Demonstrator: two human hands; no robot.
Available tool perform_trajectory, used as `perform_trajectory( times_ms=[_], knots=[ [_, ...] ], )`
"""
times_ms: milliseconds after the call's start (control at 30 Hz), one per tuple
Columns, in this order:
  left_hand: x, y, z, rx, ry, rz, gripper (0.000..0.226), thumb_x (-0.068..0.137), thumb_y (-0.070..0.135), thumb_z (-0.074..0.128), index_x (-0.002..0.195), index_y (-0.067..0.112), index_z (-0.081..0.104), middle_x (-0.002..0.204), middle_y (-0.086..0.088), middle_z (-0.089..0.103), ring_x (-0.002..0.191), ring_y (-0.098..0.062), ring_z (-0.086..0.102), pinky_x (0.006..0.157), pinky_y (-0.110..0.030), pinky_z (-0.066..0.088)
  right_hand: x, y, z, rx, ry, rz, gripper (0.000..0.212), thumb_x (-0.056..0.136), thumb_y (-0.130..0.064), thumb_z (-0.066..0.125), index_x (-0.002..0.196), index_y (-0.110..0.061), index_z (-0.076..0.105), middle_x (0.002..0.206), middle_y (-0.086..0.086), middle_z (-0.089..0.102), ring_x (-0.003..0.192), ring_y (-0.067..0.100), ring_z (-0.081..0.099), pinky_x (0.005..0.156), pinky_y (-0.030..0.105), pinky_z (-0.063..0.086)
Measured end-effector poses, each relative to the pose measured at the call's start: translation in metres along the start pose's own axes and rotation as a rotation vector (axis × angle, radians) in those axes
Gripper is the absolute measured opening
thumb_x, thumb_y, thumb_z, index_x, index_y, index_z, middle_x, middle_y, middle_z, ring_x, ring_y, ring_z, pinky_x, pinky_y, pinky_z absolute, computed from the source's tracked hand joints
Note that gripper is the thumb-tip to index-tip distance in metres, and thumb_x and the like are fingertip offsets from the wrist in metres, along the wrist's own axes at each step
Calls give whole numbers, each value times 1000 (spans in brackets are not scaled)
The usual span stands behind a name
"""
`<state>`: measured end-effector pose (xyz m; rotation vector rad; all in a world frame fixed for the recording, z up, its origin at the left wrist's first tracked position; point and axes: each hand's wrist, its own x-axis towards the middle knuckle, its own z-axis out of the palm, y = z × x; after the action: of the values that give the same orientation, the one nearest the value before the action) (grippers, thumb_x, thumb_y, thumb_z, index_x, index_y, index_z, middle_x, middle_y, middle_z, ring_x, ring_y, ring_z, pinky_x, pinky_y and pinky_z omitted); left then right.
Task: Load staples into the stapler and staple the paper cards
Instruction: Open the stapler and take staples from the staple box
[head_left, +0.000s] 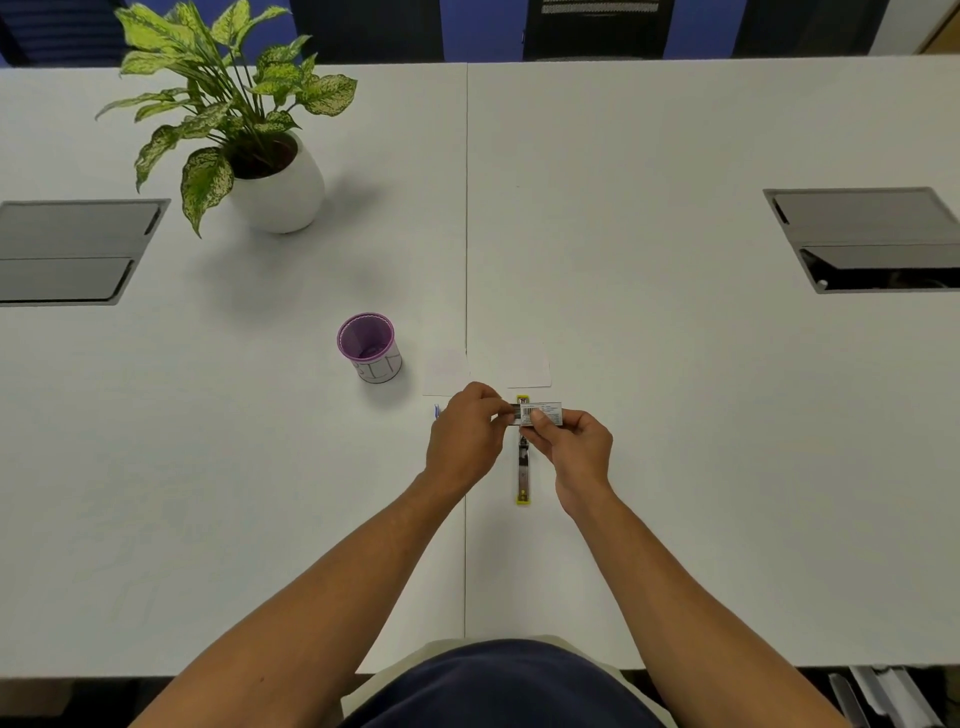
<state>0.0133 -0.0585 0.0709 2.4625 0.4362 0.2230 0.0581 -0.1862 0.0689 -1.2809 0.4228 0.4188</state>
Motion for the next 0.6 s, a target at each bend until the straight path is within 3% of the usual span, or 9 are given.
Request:
perform_trajectory(
  times_ms=[200,600],
  knots=[
    [3,-1,0,159,18,133,18,94,17,56,102,10,70,109,-4,62,92,-21,58,72,-29,47,1,0,-1,8,-4,20,15,81,4,73,93,4,64,101,21,71,84,29,74,66,24,60],
    [4,-5,-5,-34,-65,79,11,96,14,52,99,6,59,102,-9,56,89,-18,53,75,-23,41,1,1,-1,-16,-40,55,15,83,3,72,95,3,63,104,21,71,87,30,74,67,24,60]
  ],
)
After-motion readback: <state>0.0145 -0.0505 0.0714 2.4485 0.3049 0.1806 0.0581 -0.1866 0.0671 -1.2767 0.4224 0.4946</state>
